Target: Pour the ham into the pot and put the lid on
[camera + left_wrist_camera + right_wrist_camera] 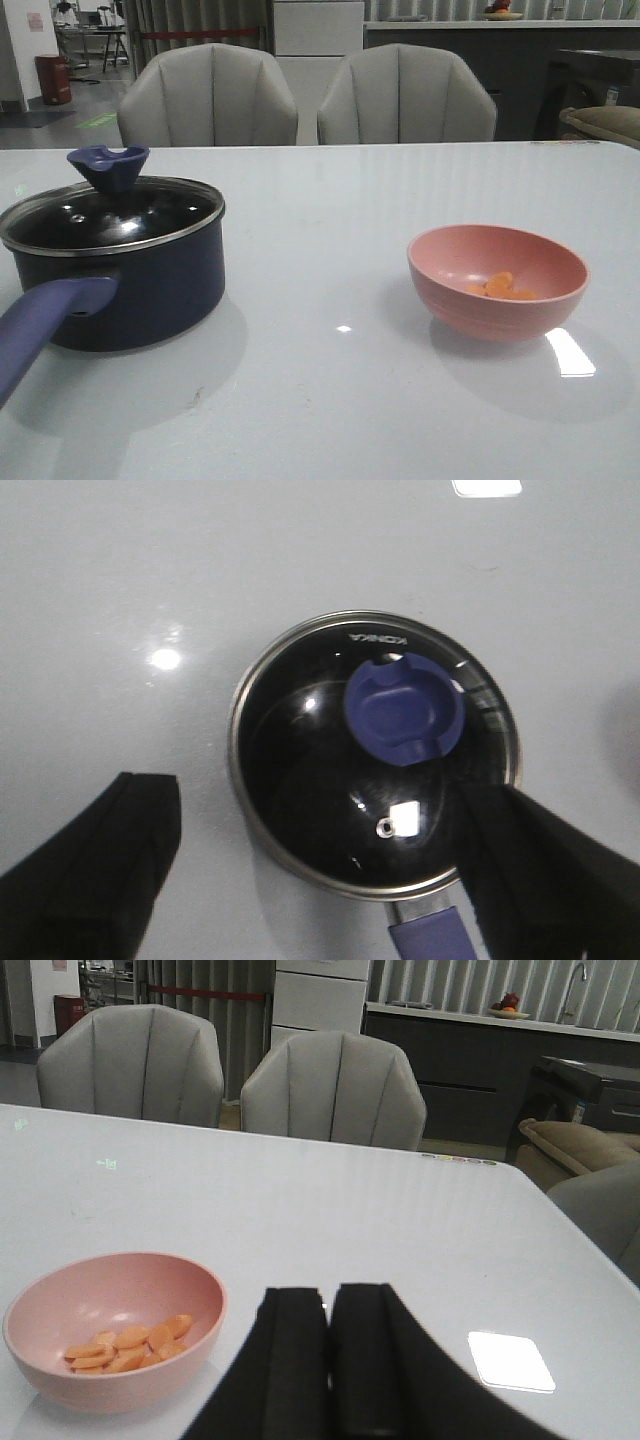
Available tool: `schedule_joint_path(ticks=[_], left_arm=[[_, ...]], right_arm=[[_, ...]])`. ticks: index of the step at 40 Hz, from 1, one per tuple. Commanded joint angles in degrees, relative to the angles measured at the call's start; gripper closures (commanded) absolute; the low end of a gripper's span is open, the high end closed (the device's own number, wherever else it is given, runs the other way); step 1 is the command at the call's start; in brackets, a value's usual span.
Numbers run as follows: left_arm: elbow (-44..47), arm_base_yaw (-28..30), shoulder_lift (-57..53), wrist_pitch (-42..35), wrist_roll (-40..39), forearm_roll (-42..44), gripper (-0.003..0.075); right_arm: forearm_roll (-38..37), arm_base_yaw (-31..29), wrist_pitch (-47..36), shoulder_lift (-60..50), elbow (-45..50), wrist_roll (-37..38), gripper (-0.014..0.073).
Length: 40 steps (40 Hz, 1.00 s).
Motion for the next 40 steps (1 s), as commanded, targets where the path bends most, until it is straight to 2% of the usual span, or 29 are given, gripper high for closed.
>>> schedule_joint_path(ticks=[1,7,13,20,33,40], left_arm=[[-5.6,-3.3,3.99,-1.28,0.11,-1.21,0.0136],[-12.96,-5.71,12.53,2.96,-2.05,-0.22,0.0136],[-19.48,-7.33,19.22,7.95,-8.61,5.31,0.0136],[-25.43,-9.45,25.24,11.98,-11.71,9.13,0.0136],[-28.32,-10.02,30.14,14.18,-16.42,11.47,0.0136],[-28.32,-10.02,30.42,14.89,-16.53,11.91,0.0136]], right_arm=[[-0.66,-0.26,-4.43,-1.15,-0.25,0.02,0.0454],[-0.66,-0.26,-4.43,-1.15,-0.25,0.02,0.0454],[-0.66,-0.26,-4.43,-1.15,-0.25,0.02,0.0454],[-0.66,-0.26,-4.43,-1.21,-0.25,0.02,0.0454],[-0.66,-0.26,-4.43,-1.21,-0.25,0.02,0.0454],[-0.66,-0.26,-4.43,-1.21,-0.25,0.02,0.0454]])
